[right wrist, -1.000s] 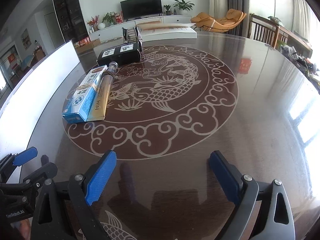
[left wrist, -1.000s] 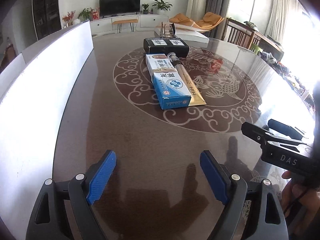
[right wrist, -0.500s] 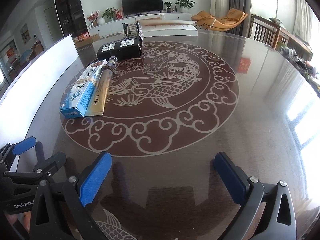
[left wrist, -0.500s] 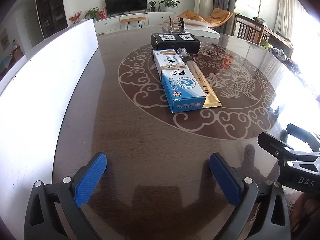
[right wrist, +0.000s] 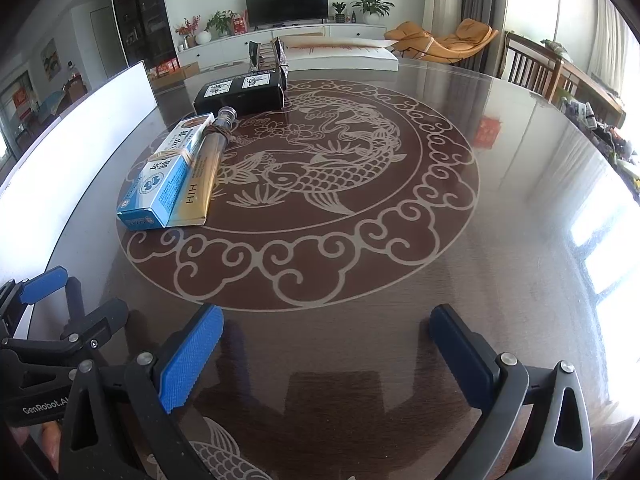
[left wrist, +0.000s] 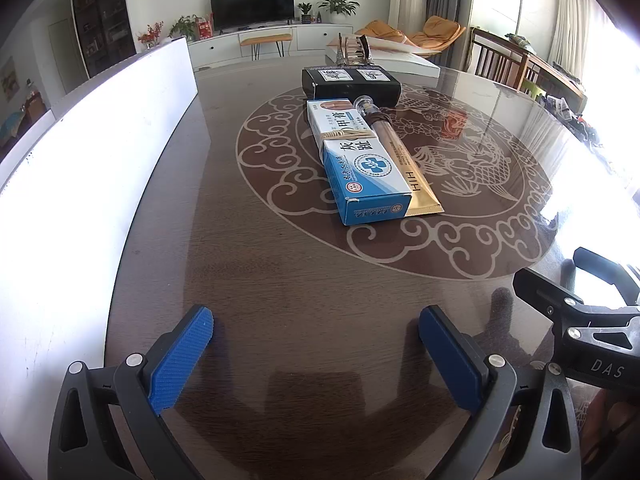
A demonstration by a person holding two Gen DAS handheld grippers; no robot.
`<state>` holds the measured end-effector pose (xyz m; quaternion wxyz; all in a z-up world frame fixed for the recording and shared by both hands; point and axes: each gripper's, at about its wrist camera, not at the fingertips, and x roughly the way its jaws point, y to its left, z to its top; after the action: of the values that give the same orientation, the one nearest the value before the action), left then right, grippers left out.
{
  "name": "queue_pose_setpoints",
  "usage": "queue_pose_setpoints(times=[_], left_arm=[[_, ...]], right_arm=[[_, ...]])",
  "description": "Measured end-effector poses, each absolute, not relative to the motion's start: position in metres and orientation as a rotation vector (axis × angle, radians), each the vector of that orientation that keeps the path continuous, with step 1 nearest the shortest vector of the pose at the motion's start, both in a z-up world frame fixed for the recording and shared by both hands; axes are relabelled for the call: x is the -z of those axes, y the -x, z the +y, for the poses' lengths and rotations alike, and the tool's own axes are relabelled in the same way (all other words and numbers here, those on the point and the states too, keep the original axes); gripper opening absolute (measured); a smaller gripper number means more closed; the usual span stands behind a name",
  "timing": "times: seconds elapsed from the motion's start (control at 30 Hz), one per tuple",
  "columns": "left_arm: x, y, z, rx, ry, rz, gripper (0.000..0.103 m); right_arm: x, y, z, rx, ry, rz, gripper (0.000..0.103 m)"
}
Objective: Organize objects
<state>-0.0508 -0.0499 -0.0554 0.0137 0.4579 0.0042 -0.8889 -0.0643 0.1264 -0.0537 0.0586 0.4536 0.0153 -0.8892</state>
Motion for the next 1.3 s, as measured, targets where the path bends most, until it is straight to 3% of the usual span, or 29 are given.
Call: queue_pose_setpoints(times=[0.23, 0.37, 0.6, 0.8, 0.87, 0.93, 1.0, 1.3], left_arm=[[0.054, 0.050, -0.050, 2.754, -1.503, -0.002, 0.103], [0.045, 0.053, -0.051, 2.797, -1.495, 0.088, 0.103], [0.017, 0.119, -0.048, 2.815, -1.352, 0.163, 0.103], [0.032, 0.162, -0.052, 2.765, -1.385, 0.173, 0.102], [0.039, 0.169, -0.050, 2.766, -1.393, 0.132, 0.088], [0.044, 0.171, -0.049, 2.787, -1.394, 0.099, 0.058], [0.046, 0.169, -0.047, 2.775, -1.372, 0.020, 0.044], [0.049, 0.106, -0.070, 2.717, -1.356, 0.104, 0.046]], right_arm=[[0.054, 0.064, 0.126, 2.694, -1.374, 0.048, 0.103], [0.054, 0.064, 0.126, 2.694, -1.373, 0.047, 0.103], [0.053, 0.064, 0.126, 2.693, -1.374, 0.051, 0.103], [0.053, 0.064, 0.127, 2.693, -1.372, 0.047, 0.103], [0.053, 0.064, 0.127, 2.693, -1.373, 0.050, 0.103], [0.053, 0.064, 0.127, 2.693, -1.373, 0.050, 0.103], [0.053, 0.064, 0.127, 2.693, -1.373, 0.049, 0.103], [0.053, 0.064, 0.126, 2.693, -1.376, 0.058, 0.103]])
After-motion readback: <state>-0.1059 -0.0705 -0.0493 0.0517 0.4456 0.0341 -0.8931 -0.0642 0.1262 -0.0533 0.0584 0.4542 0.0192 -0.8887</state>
